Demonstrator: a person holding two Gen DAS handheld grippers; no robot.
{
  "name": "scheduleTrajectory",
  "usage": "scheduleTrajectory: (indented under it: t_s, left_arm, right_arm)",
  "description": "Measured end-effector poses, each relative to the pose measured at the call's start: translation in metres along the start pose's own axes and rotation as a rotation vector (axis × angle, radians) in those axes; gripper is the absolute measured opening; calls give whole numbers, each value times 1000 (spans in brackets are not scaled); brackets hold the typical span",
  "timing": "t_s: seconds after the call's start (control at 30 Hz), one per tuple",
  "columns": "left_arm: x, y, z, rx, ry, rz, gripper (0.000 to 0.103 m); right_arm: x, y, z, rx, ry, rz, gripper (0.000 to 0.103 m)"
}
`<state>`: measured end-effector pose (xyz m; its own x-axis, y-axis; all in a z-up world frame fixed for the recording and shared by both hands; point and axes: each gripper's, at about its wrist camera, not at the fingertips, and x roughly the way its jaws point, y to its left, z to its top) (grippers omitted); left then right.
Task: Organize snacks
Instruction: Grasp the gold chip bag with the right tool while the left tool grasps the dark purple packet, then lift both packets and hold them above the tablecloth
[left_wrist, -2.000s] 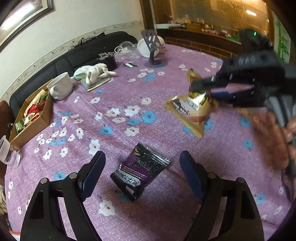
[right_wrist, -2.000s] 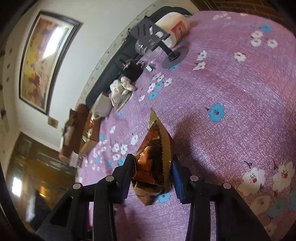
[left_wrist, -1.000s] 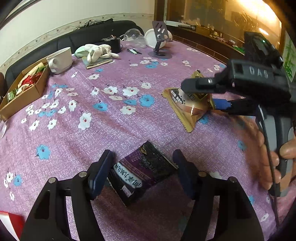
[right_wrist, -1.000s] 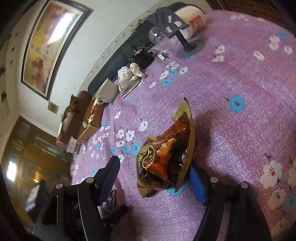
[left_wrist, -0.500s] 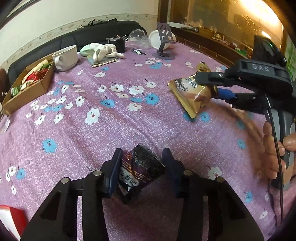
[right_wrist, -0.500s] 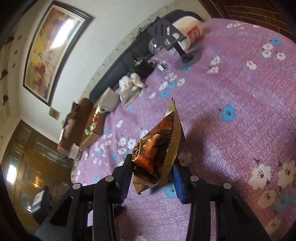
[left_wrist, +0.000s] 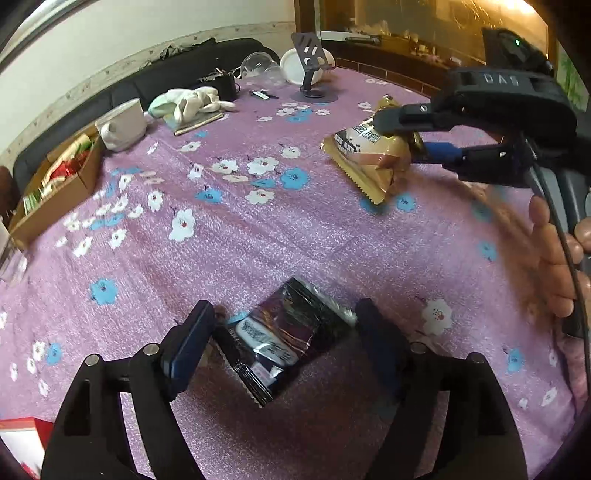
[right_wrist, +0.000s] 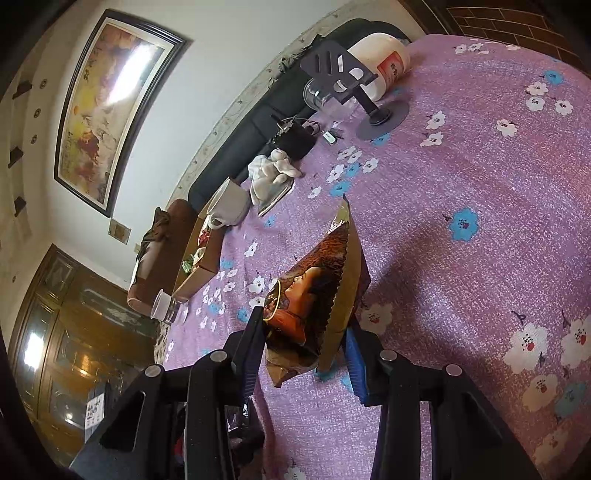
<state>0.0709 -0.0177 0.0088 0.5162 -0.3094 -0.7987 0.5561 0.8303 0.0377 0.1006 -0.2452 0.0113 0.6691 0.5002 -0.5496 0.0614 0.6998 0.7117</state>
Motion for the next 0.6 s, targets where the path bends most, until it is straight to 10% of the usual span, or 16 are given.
scheduleTrajectory:
  t_s: [0.2,0.6]
  left_arm:
    - [-8,6,0,-14,5,-10,33]
    - [-15,13,4,-55,-28,12,27]
  right_arm:
    - [1,0,-1,3,7,1,41]
    - [-4,0,1,23,1,75,41]
